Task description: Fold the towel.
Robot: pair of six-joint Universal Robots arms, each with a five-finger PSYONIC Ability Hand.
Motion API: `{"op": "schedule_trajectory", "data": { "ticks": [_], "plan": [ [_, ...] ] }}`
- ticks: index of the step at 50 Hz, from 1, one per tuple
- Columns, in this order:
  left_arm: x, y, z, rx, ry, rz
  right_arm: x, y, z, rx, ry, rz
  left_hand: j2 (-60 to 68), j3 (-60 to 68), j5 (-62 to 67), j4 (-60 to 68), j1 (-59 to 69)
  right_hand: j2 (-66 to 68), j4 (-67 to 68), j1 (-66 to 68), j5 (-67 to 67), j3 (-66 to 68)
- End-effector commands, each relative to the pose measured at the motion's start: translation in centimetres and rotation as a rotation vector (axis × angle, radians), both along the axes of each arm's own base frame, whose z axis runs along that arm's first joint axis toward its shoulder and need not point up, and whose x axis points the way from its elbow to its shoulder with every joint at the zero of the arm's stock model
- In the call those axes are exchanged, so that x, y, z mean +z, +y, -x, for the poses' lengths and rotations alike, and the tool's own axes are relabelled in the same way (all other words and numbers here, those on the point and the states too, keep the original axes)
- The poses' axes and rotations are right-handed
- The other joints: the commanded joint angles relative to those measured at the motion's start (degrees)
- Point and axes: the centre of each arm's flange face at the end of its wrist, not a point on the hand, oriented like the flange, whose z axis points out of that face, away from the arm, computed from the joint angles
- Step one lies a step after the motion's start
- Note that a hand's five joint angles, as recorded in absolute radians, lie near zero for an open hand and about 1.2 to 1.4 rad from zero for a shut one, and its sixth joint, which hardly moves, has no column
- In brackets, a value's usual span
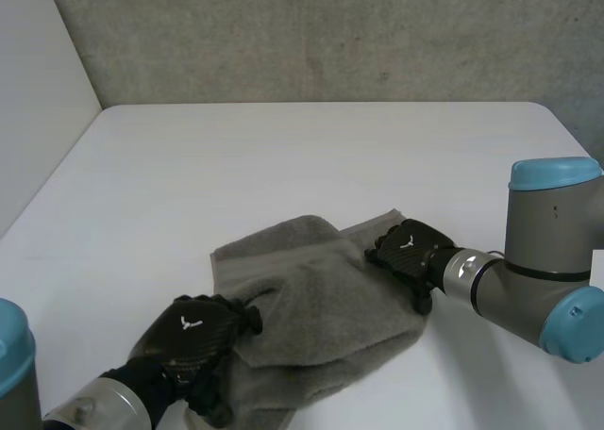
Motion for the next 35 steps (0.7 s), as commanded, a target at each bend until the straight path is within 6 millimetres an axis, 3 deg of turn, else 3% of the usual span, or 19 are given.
{"op": "schedule_trajectory", "data": {
  "ticks": [1,2,4,8,12,15,21,23,24,25,26,28,32,34,35],
  "plan": [
    [-2.0,-0.3,0.2,-0.042,-0.07,0.013,0.3,-0.3,0.0,-0.02,-0.015,0.002,-3.6,-4.0,-14.3,-4.0,-4.0,28.8,29.0,28.8,28.7,28.9],
    [-2.0,-0.3,0.2,-0.042,-0.07,0.013,0.3,-0.3,0.0,-0.02,-0.015,0.002,-3.6,-4.0,-14.3,-4.0,-4.0,28.9,29.1,28.9,28.8,29.1],
    [-2.8,-0.8,0.5,-0.042,-0.077,0.017,0.7,-0.4,0.1,-0.038,-0.04,-0.005,-3.7,-4.1,-14.5,-4.2,-4.2,48.4,48.6,48.4,48.3,48.6],
    [-3.3,-1.2,0.7,-0.041,-0.077,0.02,2.1,-0.9,0.2,-0.086,-0.11,-0.006,-3.7,-4.1,-14.5,-4.2,-4.2,48.5,48.7,48.5,48.4,48.7],
    [-4.2,-1.6,1.4,-0.051,-0.072,0.035,5.1,-1.3,0.4,-0.158,-0.229,0.014,-3.7,-4.1,-14.5,-4.2,-4.2,48.5,48.7,48.5,48.4,48.7],
    [-4.6,-1.8,1.7,-0.052,-0.071,0.046,6.3,-1.3,0.6,-0.195,-0.278,0.008,-3.6,-4.0,-14.3,-4.0,-4.0,48.5,48.7,48.5,48.4,48.7],
    [-5.2,-1.7,2.2,-0.065,-0.079,0.049,6.8,-1.6,1.4,-0.274,-0.303,-0.008,-1.9,-2.3,-12.6,-2.3,-2.4,48.5,48.7,48.5,48.4,48.7],
    [-5.6,-1.6,2.4,-0.068,-0.092,0.044,6.7,-1.7,1.7,-0.313,-0.281,-0.004,12.8,12.4,2.0,12.4,12.3,48.5,48.7,48.5,48.4,48.7],
    [-5.6,-1.6,2.4,-0.068,-0.092,0.044,6.7,-1.7,1.7,-0.313,-0.281,-0.004,12.9,12.5,2.2,12.5,12.4,48.5,48.7,48.5,48.4,48.7],
    [-5.6,-1.5,2.4,-0.066,-0.097,0.045,6.7,-1.7,1.9,-0.326,-0.274,0.0,28.6,28.2,17.8,28.1,28.1,48.5,48.7,48.5,48.4,48.7],
    [-5.6,-1.5,2.4,-0.066,-0.097,0.045,6.7,-1.8,1.9,-0.335,-0.269,0.003,28.7,28.3,18.0,28.3,28.3,48.5,48.7,48.5,48.4,48.7],
    [-5.4,-1.6,2.5,-0.058,-0.099,0.057,6.8,-1.8,2.0,-0.337,-0.265,0.005,49.8,49.4,39.1,49.4,49.4,48.5,48.7,48.5,48.4,48.7],
    [-4.7,-1.8,2.6,-0.053,-0.084,0.078,6.9,-1.8,2.1,-0.336,-0.258,0.003,49.9,49.5,39.1,49.5,49.4,48.5,48.7,48.5,48.4,48.7],
    [-3.8,-2.1,2.8,-0.048,-0.063,0.11,7.1,-1.6,2.1,-0.325,-0.242,0.006,49.9,49.5,39.1,49.5,49.4,48.5,48.7,48.5,48.4,48.7],
    [-2.4,-2.6,2.9,-0.04,-0.029,0.156,7.1,-1.6,2.1,-0.325,-0.242,0.006,49.9,49.5,39.1,49.5,49.4,48.5,48.7,48.5,48.4,48.7]
  ]
}}
